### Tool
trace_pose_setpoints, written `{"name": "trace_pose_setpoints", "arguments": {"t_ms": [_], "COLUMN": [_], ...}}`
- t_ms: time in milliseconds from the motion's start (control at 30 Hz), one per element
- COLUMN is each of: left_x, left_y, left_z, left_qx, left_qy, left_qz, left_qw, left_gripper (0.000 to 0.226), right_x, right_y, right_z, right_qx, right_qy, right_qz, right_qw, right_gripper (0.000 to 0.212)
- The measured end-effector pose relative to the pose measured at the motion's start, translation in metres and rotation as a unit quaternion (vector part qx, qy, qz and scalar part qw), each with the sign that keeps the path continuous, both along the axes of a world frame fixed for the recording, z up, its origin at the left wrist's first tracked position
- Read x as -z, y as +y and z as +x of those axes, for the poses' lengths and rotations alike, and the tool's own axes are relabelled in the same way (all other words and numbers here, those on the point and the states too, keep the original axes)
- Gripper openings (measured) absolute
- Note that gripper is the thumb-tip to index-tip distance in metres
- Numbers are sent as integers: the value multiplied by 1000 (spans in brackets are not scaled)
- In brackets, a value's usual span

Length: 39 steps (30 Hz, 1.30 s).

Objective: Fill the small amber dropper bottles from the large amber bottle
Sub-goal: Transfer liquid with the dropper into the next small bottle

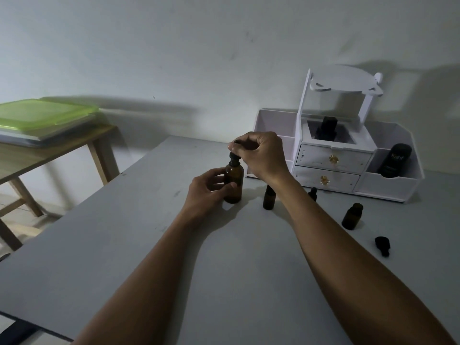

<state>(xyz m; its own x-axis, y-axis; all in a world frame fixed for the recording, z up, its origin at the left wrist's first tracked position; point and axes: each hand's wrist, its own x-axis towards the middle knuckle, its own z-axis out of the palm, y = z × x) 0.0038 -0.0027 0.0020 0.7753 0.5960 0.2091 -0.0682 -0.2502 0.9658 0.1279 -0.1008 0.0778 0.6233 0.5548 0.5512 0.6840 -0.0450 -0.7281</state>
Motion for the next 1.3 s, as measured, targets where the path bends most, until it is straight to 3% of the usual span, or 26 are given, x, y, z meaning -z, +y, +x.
{"name": "trace_pose_setpoints", "arguments": {"t_ms": [300, 500, 700, 833, 933, 1067, 1200, 1300], "left_x": [-5, -4, -25, -36, -37, -27, -9, 0], "left_y": [-4, -15, -64, -119, -161, -198, -212, -212], "left_z": [-1, -3, 4, 18, 34, 65, 92, 101], "left_qx": [-13, -82, -211, -127, -13, 86, 81, 89], "left_qy": [15, 2, -131, -160, -111, -11, 44, 69], "left_qz": [1, 89, 191, 185, 133, 86, 80, 92], "left_qw": [1000, 993, 950, 961, 985, 993, 993, 989], "left_gripper": [47, 71, 40, 23, 21, 42, 65, 68], "right_x": [-57, -99, -106, -94, -84, -71, -61, -55], "right_y": [-13, -47, -115, -165, -201, -231, -241, -243], "right_z": [-6, 1, 22, 44, 63, 81, 92, 97], "right_qx": [-30, -16, 27, 60, 84, 86, 91, 93], "right_qy": [-4, 9, 16, 24, 56, 96, 113, 113], "right_qz": [72, 144, 188, 171, 135, 97, 76, 50], "right_qw": [997, 989, 982, 983, 986, 987, 986, 988], "right_gripper": [11, 16, 9, 7, 6, 4, 5, 6]}}
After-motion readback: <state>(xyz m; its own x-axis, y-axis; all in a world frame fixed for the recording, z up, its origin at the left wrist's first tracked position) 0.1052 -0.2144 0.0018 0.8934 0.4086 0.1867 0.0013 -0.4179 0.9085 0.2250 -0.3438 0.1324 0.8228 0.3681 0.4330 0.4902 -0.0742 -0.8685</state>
